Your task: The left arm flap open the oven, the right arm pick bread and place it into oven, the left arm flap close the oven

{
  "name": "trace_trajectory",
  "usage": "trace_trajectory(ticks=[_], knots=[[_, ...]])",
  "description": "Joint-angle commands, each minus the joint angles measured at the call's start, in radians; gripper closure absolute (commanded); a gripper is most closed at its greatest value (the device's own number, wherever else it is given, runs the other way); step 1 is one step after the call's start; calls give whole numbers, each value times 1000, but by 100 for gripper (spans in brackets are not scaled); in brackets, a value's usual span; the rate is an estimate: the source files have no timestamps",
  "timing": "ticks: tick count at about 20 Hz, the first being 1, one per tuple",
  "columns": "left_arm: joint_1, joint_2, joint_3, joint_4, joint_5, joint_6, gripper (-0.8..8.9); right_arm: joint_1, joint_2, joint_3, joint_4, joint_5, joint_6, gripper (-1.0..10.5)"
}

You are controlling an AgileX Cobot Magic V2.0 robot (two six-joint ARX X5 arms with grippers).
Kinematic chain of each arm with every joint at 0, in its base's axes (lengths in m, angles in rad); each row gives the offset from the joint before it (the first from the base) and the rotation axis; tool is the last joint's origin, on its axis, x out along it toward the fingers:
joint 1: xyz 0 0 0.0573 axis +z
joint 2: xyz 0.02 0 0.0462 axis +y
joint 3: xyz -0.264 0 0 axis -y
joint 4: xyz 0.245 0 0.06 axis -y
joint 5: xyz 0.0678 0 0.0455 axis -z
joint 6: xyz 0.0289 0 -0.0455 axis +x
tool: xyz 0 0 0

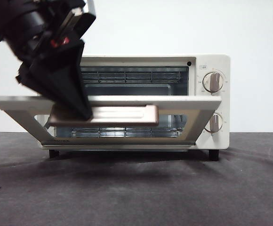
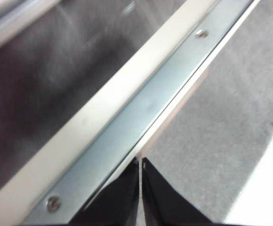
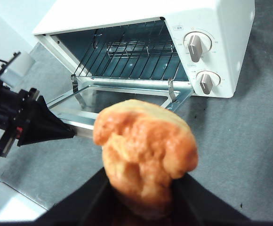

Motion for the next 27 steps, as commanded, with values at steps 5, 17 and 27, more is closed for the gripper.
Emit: trace_trajectory(ticks=[5, 17, 27], knots=[[-10, 11, -62, 82, -38, -53, 796, 5, 2, 15, 10, 4, -15, 815], [-43, -88, -98, 24, -19, -137, 795, 5, 12, 14, 20, -68, -14, 815], [-42, -597, -40, -119, -100, -208, 796, 195, 329, 14, 296, -142, 76, 816]])
